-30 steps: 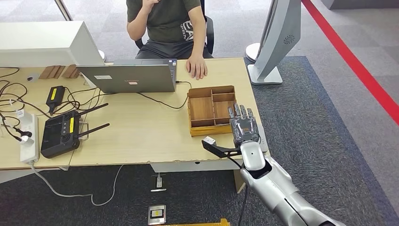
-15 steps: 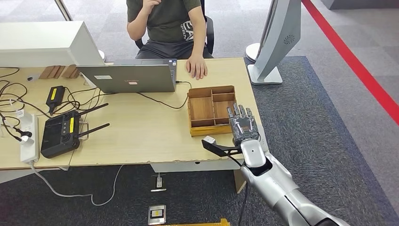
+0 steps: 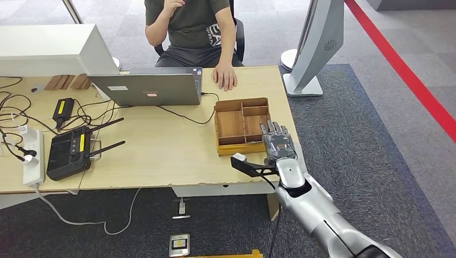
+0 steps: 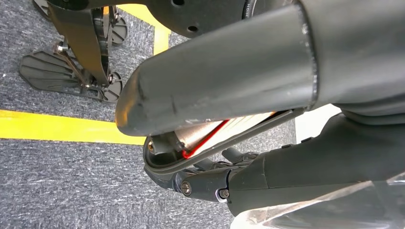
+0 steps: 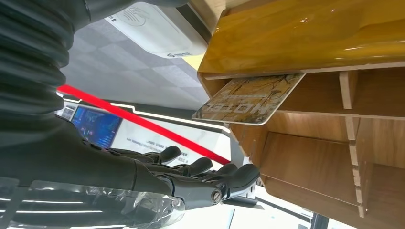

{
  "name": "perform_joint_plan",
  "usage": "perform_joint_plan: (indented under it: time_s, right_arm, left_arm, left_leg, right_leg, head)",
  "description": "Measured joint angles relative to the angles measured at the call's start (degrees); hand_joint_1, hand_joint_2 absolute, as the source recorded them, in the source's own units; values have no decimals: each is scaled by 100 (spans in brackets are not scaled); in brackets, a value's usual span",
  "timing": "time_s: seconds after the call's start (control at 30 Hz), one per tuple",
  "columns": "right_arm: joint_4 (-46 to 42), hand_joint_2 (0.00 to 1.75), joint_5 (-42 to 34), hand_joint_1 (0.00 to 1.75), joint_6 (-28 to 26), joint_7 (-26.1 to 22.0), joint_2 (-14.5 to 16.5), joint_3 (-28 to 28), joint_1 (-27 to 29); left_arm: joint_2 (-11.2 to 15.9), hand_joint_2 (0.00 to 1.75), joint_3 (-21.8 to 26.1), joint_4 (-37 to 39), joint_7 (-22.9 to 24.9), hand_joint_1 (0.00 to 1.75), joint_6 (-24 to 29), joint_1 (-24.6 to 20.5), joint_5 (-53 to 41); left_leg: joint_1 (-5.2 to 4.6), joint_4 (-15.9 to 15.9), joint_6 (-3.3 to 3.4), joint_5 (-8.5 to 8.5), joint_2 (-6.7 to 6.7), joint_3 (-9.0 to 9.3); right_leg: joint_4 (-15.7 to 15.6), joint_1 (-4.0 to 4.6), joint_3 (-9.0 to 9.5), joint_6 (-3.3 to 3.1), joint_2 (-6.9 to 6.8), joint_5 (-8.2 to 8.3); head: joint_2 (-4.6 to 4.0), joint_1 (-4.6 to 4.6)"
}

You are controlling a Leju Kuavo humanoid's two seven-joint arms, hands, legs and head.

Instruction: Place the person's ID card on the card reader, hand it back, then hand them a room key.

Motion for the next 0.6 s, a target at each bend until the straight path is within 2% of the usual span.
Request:
perform_joint_plan:
  time_s: [0.27, 0.6]
  right_arm:
    - [85, 175, 162, 0, -55, 133, -47, 54, -33]
    - [163, 175, 127, 0, -72, 23, 11, 106, -36]
  left_arm:
    - [2, 0, -37, 0, -14, 0, -14, 0, -32]
    - [2, 0, -58, 0, -14, 0, -8, -1, -8]
  left_leg:
    - [0, 0, 0, 0, 0, 0]
    - [0, 0, 0, 0, 0, 0]
  right_leg:
    - [0, 0, 0, 0, 0, 0]
    - [0, 0, 0, 0, 0, 0]
  head:
    - [0, 0]
    - [0, 0]
